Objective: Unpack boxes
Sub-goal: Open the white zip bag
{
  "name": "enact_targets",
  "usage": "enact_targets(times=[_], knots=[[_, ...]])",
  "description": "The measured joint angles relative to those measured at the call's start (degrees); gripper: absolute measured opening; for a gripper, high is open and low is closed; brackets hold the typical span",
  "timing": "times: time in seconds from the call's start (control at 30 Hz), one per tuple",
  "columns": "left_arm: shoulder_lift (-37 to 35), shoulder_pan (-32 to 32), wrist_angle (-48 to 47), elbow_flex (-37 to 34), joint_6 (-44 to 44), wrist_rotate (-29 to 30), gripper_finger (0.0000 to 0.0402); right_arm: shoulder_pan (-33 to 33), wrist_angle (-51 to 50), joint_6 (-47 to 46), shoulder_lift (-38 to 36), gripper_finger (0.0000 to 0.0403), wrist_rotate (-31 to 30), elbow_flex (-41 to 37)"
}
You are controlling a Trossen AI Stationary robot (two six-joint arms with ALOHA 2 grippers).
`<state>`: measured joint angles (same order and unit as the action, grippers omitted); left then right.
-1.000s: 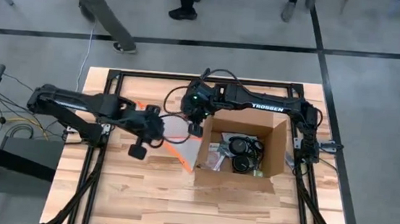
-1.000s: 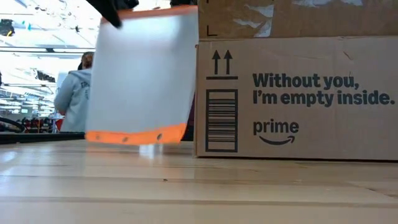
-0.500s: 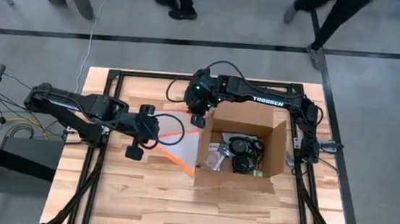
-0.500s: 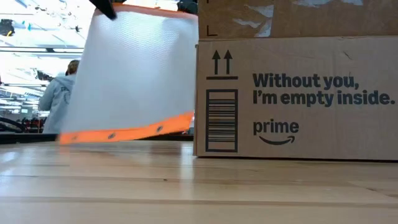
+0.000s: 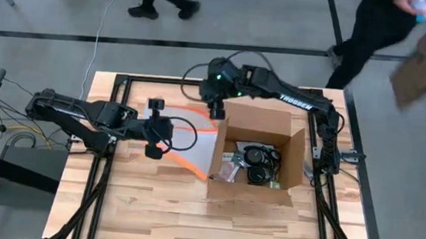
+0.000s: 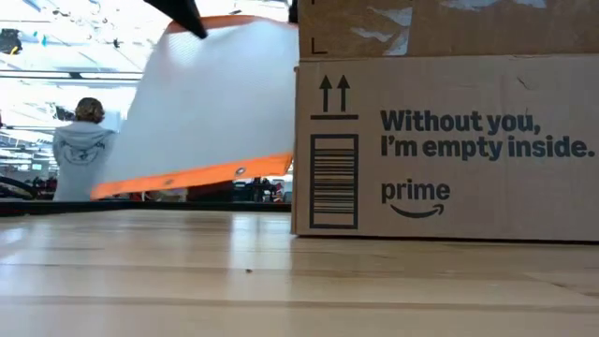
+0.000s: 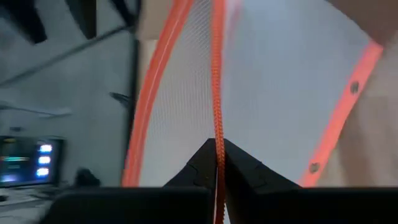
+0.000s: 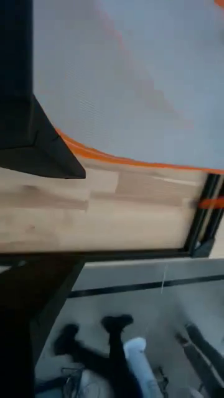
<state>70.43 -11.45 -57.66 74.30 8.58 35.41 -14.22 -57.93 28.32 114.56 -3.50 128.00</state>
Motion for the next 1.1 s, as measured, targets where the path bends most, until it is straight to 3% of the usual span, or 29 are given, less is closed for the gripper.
enact_targets(times=[0.1,0.2,0.4,0.6,1.0,1.1], knots=[[0.00,-0.62,2.53,0.00,1.07,4.16,0.0000,-0.68,-7.87,-1.65,-0.02,0.0183,-0.05,5.04],[0.00,-0.93,2.15,-0.21,1.69,4.60,0.0000,-1.15,-12.36,-4.28,-0.26,0.0176,0.17,7.06],[1.03,-0.89,1.78,-1.62,0.42,4.53,0.0000,-1.24,-10.73,-11.02,1.08,0.0171,2.78,6.76],[1.81,-0.87,2.03,-1.72,1.69,4.38,0.0000,-0.40,-7.68,-23.61,2.79,0.0170,11.35,6.71],[1.68,-0.87,2.35,-1.64,2.22,4.49,0.0000,1.58,-11.65,-24.95,9.70,0.0170,11.43,6.65],[1.68,-0.89,2.65,-1.64,2.42,4.49,0.0000,1.89,-12.64,-23.13,10.40,0.0152,11.35,6.67]])
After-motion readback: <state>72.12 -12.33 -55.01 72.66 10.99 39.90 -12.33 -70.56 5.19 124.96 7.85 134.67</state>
